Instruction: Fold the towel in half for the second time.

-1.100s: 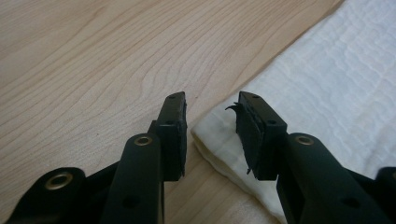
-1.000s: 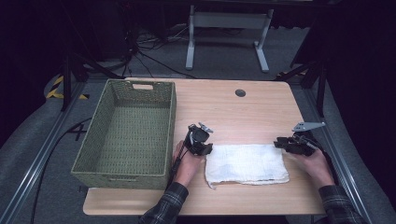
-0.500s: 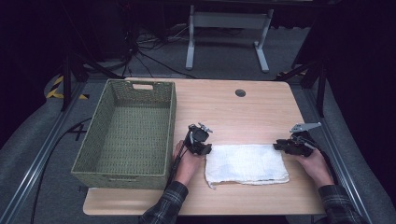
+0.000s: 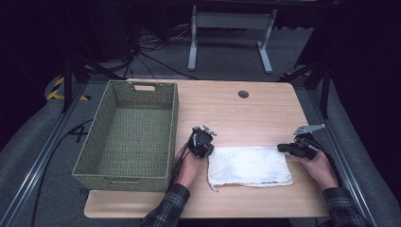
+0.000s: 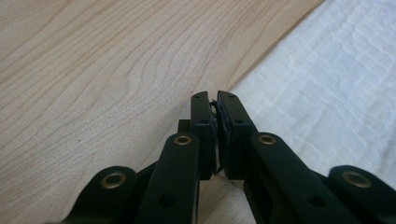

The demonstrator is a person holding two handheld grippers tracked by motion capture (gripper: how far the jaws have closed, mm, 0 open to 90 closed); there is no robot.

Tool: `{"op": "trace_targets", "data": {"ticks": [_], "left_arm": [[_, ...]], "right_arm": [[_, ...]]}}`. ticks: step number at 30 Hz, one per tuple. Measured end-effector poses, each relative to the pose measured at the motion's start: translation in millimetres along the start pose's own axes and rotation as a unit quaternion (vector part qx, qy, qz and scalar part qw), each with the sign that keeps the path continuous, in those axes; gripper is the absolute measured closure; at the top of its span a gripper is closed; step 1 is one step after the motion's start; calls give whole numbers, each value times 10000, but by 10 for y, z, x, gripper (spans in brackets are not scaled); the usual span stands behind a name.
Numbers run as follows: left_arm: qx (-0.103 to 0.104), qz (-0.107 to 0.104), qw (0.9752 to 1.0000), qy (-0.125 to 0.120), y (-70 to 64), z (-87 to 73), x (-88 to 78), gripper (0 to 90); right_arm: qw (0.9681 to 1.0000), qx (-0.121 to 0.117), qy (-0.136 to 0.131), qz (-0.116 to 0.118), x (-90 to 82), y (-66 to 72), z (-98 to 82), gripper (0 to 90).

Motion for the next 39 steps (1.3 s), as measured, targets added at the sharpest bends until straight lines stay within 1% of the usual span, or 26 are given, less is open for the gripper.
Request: {"op": "trace_targets", "data": {"ticks": [1,2,3,4,5,6,7,8,9,11,14,15,16,20,21,22,25,27,28,29,32,33,34,35,37,39], "left_arm": [[-49,-7,10000,-17,5,7,-14,864],[-49,-7,10000,-17,5,7,-14,865],[-45,1,10000,-81,8,16,-24,865],[-60,34,9999,-128,4,27,-37,865],[-68,72,9998,-187,0,43,-65,866],[-56,78,9995,-316,-4,77,-106,866],[-66,85,9994,-334,-11,93,-138,867],[-89,102,9988,-471,-16,112,-156,867],[-96,99,9987,-494,-22,127,-189,868],[-32,147,9981,-595,-23,159,-246,869],[20,138,9972,-732,-42,202,-317,870],[2,145,9970,-762,-54,210,-335,870],[45,138,9968,-780,-60,216,-347,870],[62,99,9966,-820,-93,217,-388,870],[95,35,9959,-899,-119,220,-443,870],[124,17,9954,-945,-132,223,-466,870],[175,-7,9949,-990,-156,228,-506,870],[288,-37,9942,-1032,-197,223,-553,870],[288,-37,9942,-1032,-197,223,-553,870],[352,-35,9941,-1027,-210,215,-569,870],[375,-70,9943,-993,-232,193,-581,869],[418,-87,9946,-948,-244,182,-590,869],[448,-105,9942,-968,-270,165,-589,869],[490,-129,9945,-912,-292,145,-601,870],[499,-120,9940,-962,-325,112,-614,869],[558,-158,9942,-906,-357,67,-637,869]], "right_arm": [[10000,-20,-10,-34,-6,-3,1,866],[10000,-20,-10,-34,-6,-3,1,866],[9999,-55,-105,-89,-44,-6,23,867],[9999,-55,-105,-89,-44,-6,23,867],[9997,-86,-203,-145,-84,-4,50,867],[9995,-119,-248,-166,-99,-3,61,868],[9992,-146,-304,-193,-121,1,75,868],[9990,-146,-363,-211,-144,6,90,869],[9987,-200,-397,-244,-166,3,103,869],[9981,-248,-488,-290,-210,7,131,870],[9967,-276,-680,-346,-296,10,181,871],[9961,-283,-744,-379,-327,13,195,871],[9957,-299,-792,-389,-343,17,205,871],[9954,-300,-829,-380,-375,38,212,871],[9949,-370,-848,-399,-401,54,202,871],[9948,-371,-866,-373,-422,69,193,871],[9939,-400,-964,-343,-469,102,175,870],[9936,-445,-989,-310,-505,127,158,869],[9938,-465,-970,-286,-523,142,147,869],[9935,-482,-993,-283,-536,159,137,869],[9935,-508,-992,-243,-558,188,114,868],[9934,-548,-981,-241,-571,203,99,868],[9933,-566,-982,-226,-579,219,86,868],[9933,-566,-985,-213,-586,242,71,868],[9933,-610,-956,-203,-600,268,46,867],[9931,-662,-943,-198,-607,285,14,867]]}}
Point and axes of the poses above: each handheld gripper's, and its own axes: x roughly forward along the jaws, z roughly out of its top, y roughly to its left, the point moved 4 cm from there along x, roughly forward along the jaws, and after that the axes turned 8 degrees about -y, right-handed, at the moved point
